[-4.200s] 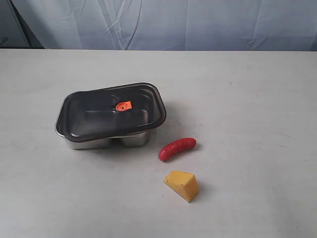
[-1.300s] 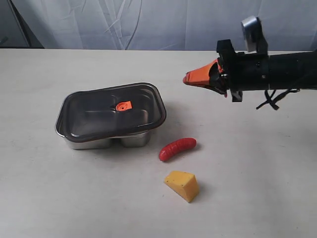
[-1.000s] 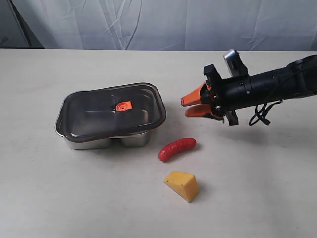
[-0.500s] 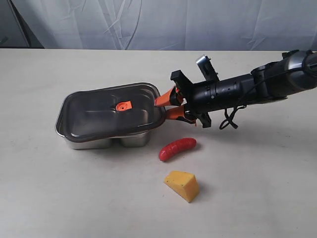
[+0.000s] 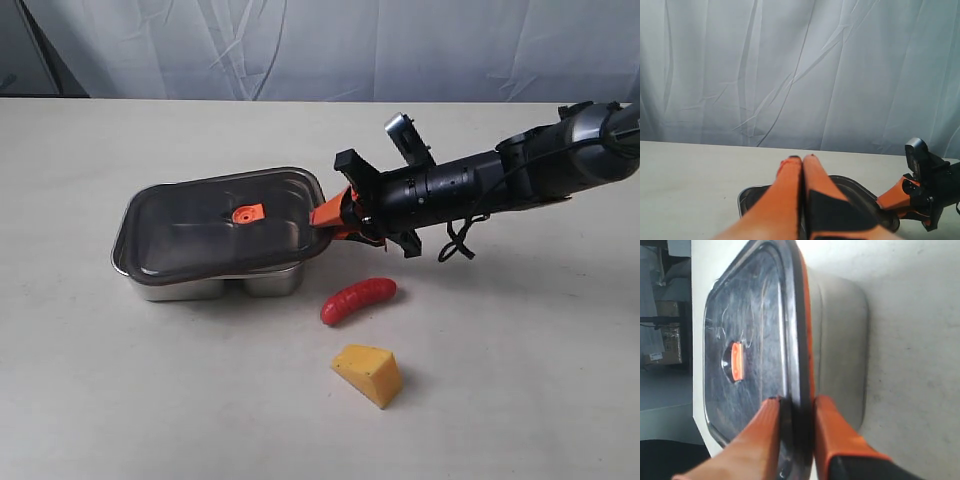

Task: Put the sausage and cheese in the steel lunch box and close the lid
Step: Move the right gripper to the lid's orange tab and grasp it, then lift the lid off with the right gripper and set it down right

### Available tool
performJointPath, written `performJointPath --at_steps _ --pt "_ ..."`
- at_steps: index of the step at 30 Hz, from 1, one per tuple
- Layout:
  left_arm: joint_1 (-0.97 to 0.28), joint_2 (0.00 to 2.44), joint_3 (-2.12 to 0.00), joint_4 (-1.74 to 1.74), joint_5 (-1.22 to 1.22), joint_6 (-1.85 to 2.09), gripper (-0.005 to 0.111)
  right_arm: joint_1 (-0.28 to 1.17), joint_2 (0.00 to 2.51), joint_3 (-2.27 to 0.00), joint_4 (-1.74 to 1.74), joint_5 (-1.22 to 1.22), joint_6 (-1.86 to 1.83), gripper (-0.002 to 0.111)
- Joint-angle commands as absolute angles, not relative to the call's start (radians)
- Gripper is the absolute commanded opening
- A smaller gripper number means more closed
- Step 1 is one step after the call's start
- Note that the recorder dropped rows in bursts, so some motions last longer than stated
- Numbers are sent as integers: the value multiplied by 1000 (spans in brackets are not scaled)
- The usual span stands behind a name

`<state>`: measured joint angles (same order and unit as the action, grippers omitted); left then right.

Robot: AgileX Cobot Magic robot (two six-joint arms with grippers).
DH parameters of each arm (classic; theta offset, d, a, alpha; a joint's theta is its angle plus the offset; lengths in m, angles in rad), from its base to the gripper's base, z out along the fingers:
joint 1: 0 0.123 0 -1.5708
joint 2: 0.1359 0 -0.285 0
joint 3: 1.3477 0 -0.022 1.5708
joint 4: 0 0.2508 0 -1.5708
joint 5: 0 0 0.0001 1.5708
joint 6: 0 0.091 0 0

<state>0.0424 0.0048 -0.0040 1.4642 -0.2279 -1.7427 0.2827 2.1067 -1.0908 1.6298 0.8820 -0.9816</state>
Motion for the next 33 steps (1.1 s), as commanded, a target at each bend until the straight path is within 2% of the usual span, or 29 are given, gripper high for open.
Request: performJointPath --at_steps 1,15,21,27,33 --pt "36 0 0 1467 -233 -1744 0 280 2089 -1093 1595 918 -1008 -1" --pt "36 0 0 1467 -233 -1744 0 280 1786 -1093 1605 922 -1128 -1" --pt "36 0 0 1467 -233 -1744 0 280 1631 -1093 1576 778 -1202 -1" --pt "36 0 0 1467 -233 -1744 0 293 1485 -1093 1123 519 -1157 -1" --pt "36 0 0 1467 -233 -1744 0 353 1365 -1070 453 364 -746 -1"
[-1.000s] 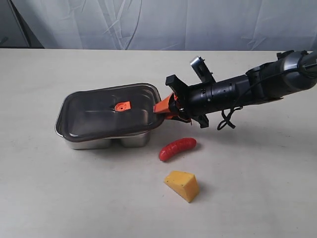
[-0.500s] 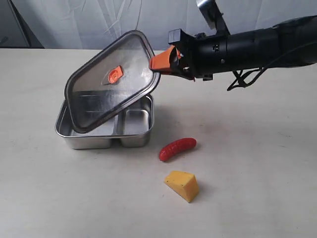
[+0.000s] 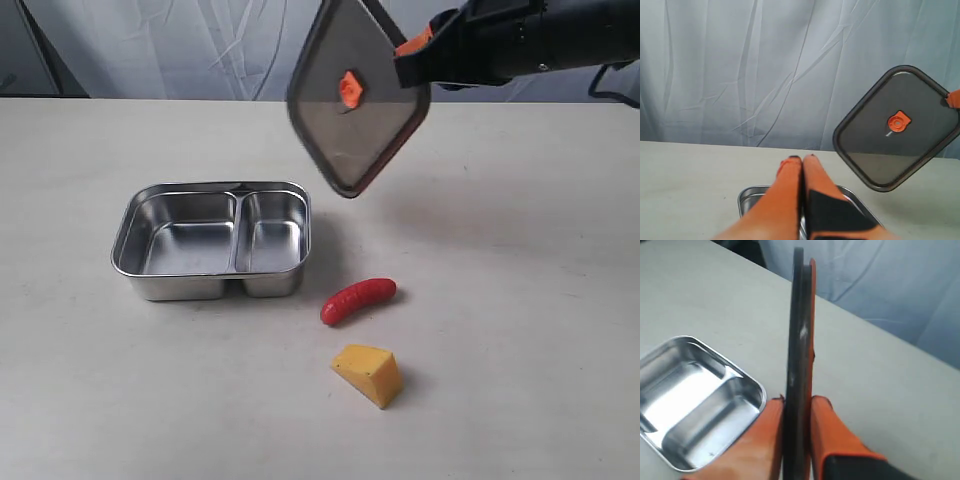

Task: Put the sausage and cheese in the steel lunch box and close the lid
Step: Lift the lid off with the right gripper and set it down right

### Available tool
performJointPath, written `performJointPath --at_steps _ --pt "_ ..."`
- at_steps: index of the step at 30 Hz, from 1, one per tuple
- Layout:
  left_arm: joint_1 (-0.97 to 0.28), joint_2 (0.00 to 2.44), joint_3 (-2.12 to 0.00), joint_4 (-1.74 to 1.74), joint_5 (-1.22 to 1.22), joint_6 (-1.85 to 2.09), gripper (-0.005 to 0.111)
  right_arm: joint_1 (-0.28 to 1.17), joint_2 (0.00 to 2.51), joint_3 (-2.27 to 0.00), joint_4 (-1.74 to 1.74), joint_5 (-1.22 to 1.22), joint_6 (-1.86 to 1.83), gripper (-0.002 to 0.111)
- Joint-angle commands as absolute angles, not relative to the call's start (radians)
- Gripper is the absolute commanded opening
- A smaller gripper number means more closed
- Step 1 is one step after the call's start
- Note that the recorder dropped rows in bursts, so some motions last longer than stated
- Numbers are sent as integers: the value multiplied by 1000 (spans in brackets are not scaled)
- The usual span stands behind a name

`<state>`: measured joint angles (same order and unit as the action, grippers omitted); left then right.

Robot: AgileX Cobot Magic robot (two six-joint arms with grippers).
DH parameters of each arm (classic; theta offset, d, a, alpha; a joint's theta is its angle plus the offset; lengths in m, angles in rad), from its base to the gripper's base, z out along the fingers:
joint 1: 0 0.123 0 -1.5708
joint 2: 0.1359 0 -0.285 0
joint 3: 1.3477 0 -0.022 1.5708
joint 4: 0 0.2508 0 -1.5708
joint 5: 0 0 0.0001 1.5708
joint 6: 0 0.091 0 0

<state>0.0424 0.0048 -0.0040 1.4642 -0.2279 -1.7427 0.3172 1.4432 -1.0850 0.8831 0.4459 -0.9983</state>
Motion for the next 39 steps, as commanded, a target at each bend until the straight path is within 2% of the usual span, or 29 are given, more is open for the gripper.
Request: performJointPath --at_steps 1,5,9,19,28,32,35,39 --pt "36 0 0 1467 -233 -1744 0 362 1351 -1070 315 374 -669 -1" --pt "36 0 0 1467 -233 -1744 0 405 1333 -1070 -265 544 -306 -1" --pt "36 0 0 1467 -233 -1744 0 437 1345 -1047 -613 722 -19 -1" --pt "34 0 0 1468 -233 -1744 0 501 1455 -910 -532 936 252 -1" --pt "17 0 0 1468 -233 -1744 0 501 1684 -872 -188 794 252 -1" --pt "17 0 0 1468 -233 -1744 0 501 1767 -872 -152 771 252 -1" --pt "17 0 0 1468 -233 -1744 0 501 1799 -872 -129 777 244 9" --pt "17 0 0 1468 -233 -1744 0 501 1799 -872 -48 776 174 34"
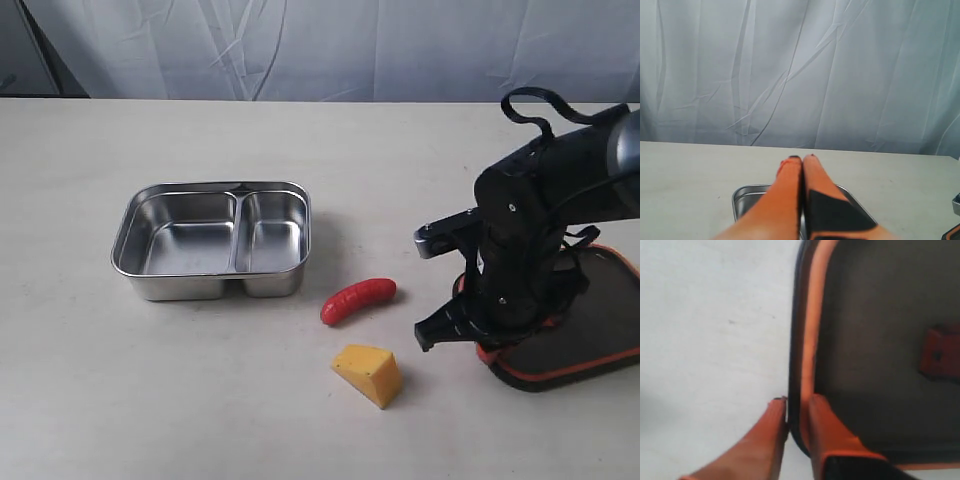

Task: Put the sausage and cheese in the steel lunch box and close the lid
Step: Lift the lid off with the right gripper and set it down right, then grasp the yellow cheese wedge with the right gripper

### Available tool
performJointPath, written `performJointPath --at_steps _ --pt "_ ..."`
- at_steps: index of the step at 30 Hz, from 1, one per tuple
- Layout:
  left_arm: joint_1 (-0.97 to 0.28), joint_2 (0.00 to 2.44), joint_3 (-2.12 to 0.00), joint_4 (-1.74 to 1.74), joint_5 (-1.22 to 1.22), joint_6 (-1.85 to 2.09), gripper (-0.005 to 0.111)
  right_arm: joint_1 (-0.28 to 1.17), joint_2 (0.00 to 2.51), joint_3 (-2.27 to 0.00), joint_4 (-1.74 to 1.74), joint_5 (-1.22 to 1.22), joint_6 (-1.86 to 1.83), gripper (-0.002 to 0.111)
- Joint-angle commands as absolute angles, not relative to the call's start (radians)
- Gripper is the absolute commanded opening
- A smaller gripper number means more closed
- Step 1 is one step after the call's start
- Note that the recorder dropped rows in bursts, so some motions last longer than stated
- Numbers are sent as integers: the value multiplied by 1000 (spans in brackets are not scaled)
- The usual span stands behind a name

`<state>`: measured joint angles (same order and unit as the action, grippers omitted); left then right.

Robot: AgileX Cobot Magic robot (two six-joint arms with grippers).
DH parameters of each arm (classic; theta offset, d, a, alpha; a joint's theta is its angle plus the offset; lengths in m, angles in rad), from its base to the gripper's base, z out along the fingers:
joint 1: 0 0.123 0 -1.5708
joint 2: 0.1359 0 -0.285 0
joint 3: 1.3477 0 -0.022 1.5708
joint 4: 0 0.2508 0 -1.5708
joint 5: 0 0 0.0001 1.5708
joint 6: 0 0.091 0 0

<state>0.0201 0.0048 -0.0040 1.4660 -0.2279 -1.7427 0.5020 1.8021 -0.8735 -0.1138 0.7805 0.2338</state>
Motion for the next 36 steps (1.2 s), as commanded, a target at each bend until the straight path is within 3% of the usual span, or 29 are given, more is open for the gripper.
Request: performJointPath --at_steps 1,3,5,15,22,36 --pt "17 0 0 1468 -233 -1744 0 501 1791 -872 -30 776 166 41" --pt "17 0 0 1468 -233 -1744 0 501 1770 -872 0 776 161 56" --pt "17 0 0 1468 -233 -1744 0 501 1742 -872 30 776 145 63" --pt "17 0 0 1468 -233 -1744 0 559 1620 -872 395 707 -329 62" --pt "17 0 0 1468 -233 -1744 0 652 1669 -872 398 607 -340 62" --pt "17 0 0 1468 -233 -1744 0 671 1771 -872 388 590 -340 62"
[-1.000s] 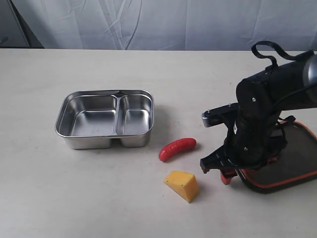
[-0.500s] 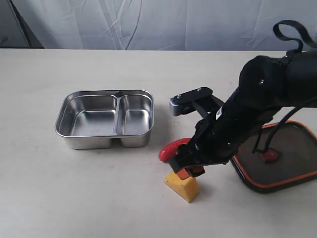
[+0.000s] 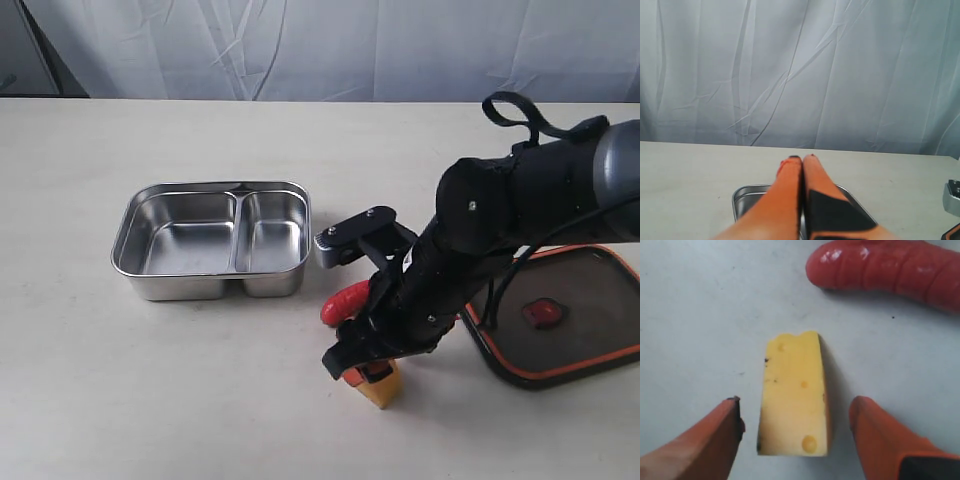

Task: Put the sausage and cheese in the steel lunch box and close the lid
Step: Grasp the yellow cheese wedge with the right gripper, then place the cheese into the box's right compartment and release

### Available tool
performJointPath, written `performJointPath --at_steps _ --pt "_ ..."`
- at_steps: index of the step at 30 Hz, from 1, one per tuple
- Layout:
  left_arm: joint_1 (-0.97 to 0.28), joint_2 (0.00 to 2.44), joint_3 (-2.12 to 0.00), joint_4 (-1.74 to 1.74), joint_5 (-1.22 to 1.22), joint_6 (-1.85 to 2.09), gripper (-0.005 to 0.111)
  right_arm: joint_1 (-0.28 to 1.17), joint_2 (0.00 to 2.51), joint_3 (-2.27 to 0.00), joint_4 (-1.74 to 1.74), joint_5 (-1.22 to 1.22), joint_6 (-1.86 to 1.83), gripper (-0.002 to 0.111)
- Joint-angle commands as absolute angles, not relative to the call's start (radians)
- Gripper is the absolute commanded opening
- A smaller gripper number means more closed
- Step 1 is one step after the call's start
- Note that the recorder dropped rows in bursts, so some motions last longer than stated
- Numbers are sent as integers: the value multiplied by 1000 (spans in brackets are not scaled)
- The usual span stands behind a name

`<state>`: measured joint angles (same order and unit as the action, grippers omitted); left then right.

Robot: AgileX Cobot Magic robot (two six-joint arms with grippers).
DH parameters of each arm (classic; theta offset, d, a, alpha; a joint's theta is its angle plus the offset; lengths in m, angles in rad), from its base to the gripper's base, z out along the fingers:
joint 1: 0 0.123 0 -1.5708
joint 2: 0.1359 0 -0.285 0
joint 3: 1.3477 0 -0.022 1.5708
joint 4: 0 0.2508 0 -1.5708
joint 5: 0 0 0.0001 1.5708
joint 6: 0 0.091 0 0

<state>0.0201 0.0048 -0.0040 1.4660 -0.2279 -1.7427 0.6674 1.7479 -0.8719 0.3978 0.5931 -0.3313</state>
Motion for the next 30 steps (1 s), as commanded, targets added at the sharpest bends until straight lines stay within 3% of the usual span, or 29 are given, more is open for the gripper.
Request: performJointPath --at_steps 1,3,5,7,10,18,23,30 --pt "17 0 0 1468 -233 -1744 0 671 1775 -872 388 584 -340 62" --pt "17 0 0 1468 -233 -1744 0 671 1784 -872 388 571 -340 59" --pt "17 0 0 1468 -233 -1744 0 671 1793 -872 388 572 -340 49" --pt "17 0 0 1468 -233 -1744 0 671 1797 -872 392 575 -340 32" --pt "17 0 0 1468 -233 -1744 0 671 1799 -872 394 594 -340 -1" --pt "17 0 0 1468 -233 -1744 0 671 1701 -896 407 666 -340 0" --pt "17 0 0 1468 -233 -1744 0 671 1620 -948 548 500 -367 -1" --pt "17 0 0 1468 -233 -1744 0 671 1754 -1121 614 359 -500 -1"
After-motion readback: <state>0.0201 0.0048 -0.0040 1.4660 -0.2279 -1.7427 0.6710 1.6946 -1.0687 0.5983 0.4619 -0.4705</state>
